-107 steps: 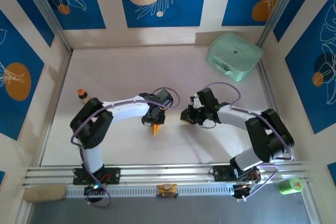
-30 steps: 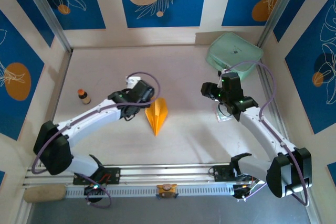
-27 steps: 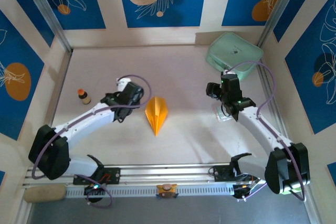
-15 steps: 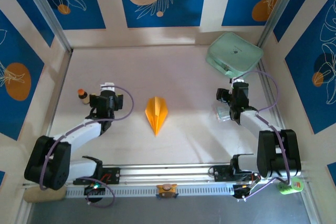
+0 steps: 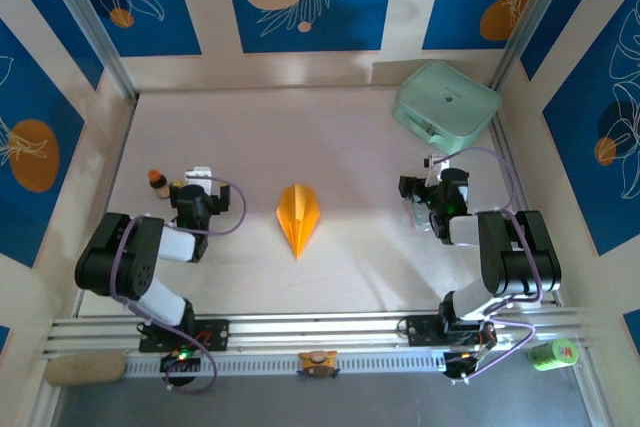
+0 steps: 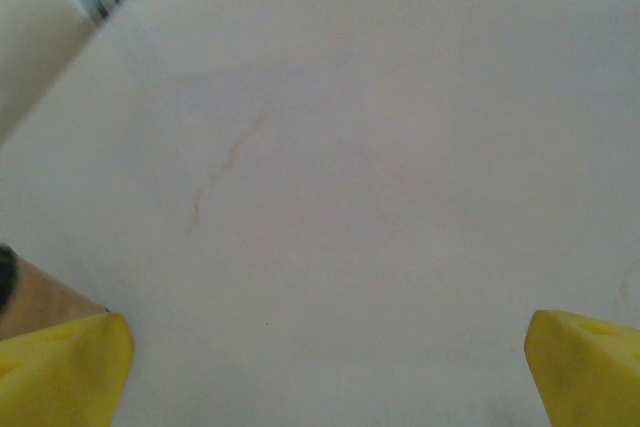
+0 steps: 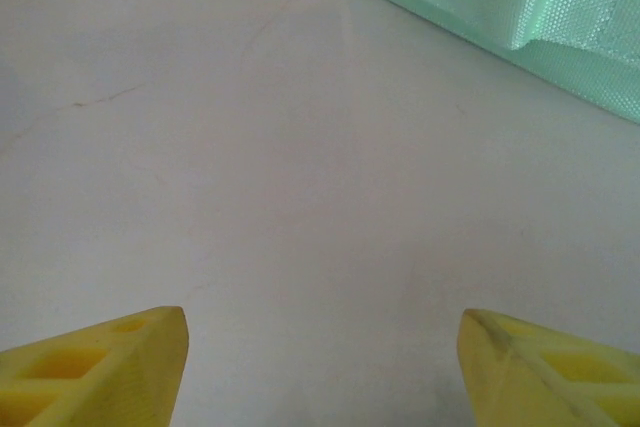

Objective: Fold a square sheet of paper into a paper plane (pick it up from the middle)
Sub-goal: Reset both arms

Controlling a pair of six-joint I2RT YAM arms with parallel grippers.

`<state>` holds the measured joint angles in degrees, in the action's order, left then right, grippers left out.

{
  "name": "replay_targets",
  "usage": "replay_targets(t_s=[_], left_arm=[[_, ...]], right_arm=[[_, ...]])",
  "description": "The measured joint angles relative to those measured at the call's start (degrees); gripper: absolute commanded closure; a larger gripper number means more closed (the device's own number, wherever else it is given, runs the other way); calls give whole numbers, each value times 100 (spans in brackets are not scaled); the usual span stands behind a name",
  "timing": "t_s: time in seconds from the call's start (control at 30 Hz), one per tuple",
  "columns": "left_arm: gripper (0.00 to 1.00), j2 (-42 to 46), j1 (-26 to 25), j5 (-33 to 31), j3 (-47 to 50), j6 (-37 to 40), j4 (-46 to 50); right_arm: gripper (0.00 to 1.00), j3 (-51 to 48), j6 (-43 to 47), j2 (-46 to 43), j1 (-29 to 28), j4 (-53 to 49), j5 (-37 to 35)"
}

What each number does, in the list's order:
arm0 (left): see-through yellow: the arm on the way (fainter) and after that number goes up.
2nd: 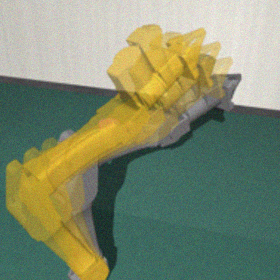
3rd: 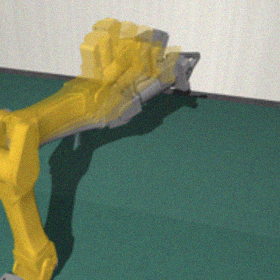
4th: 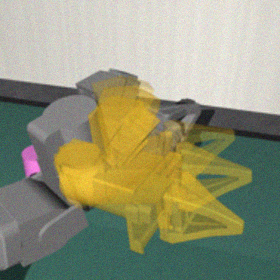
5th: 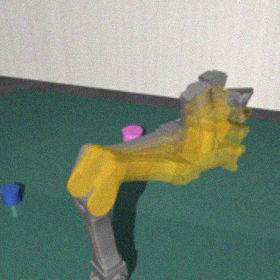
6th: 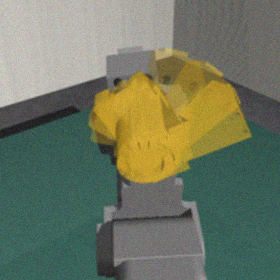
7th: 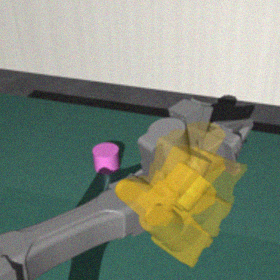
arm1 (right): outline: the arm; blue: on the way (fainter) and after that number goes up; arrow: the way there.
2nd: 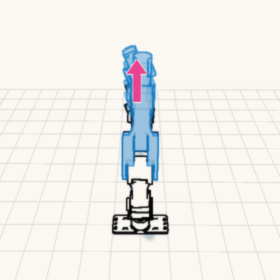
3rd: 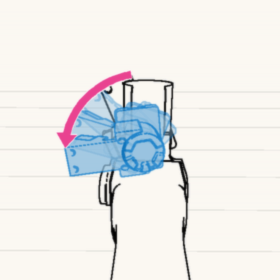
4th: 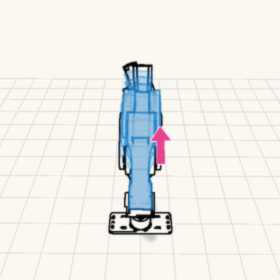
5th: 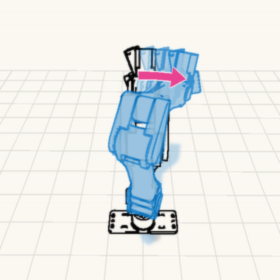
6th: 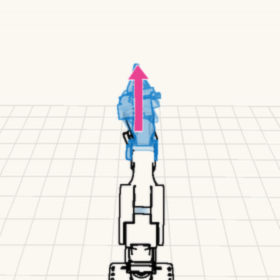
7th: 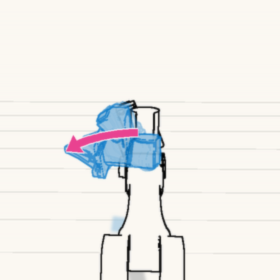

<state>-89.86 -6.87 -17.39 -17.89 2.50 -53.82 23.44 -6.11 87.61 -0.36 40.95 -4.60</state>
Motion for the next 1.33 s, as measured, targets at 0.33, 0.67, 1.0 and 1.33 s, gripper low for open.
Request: replay_targets(t_s=[0.33,0.67,1.0,1.33], left_arm=[[0,2,216,350,-129,-114,-111],[0,2,214,498,-129,-111,-111],[0,2,214,520,-131,-111,-111],[0,2,214,522,-131,-111,-111]], right_arm=[[1,0,-35,-2,-50,391,-369],[1,-59,-140,-2,-195,614,-1193],[1,-59,-142,-2,-195,621,-1305],[1,-59,-140,-2,-195,621,-1305]])
